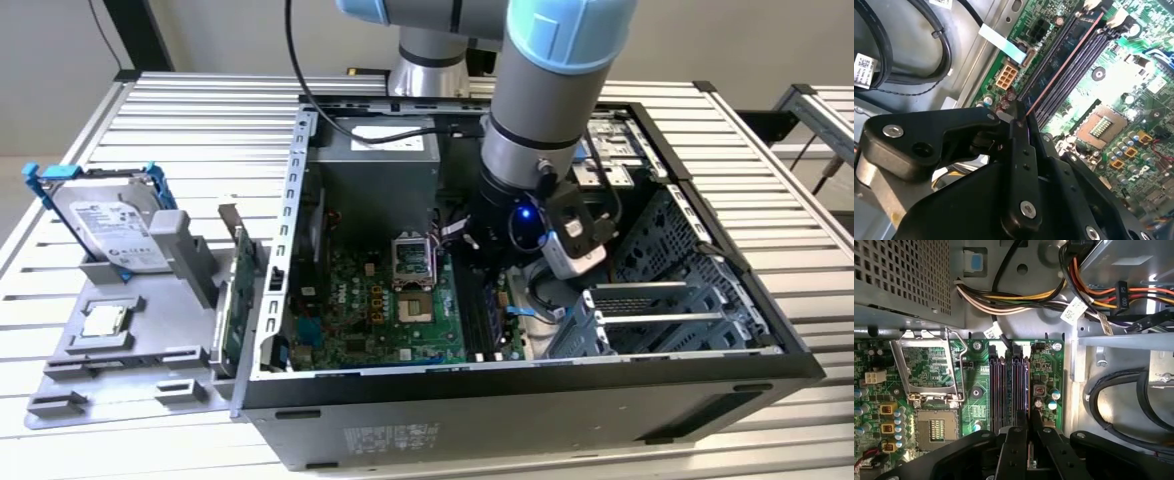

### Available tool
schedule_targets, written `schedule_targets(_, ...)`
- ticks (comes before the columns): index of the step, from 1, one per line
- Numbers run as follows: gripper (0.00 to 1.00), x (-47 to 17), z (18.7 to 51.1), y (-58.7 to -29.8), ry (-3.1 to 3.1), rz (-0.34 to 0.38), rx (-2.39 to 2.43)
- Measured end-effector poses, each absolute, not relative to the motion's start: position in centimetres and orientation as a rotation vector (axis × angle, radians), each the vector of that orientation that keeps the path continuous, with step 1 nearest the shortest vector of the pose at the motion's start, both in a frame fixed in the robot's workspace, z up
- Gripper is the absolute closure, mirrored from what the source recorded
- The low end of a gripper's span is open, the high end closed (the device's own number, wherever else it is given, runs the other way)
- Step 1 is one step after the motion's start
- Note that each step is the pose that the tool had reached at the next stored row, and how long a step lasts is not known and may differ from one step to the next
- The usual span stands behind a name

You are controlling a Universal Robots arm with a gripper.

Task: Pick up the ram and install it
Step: 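Insert the ram into the slot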

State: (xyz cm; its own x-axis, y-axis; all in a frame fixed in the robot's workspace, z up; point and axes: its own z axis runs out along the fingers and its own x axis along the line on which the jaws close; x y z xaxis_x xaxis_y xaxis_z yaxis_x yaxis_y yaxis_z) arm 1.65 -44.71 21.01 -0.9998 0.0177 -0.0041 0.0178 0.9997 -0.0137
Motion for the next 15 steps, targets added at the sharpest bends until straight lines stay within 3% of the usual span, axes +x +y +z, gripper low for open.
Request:
schedule_targets(8, 1.00, 1.7, 20.5, -44.7, 3.143, -0.019, 0.033)
schedule_targets(9, 0.00, 1.7, 20.4, -44.6, 3.143, -0.015, 0.033)
schedule_targets(15, 0.00, 1.7, 22.1, -44.7, 3.148, -0.021, 0.036)
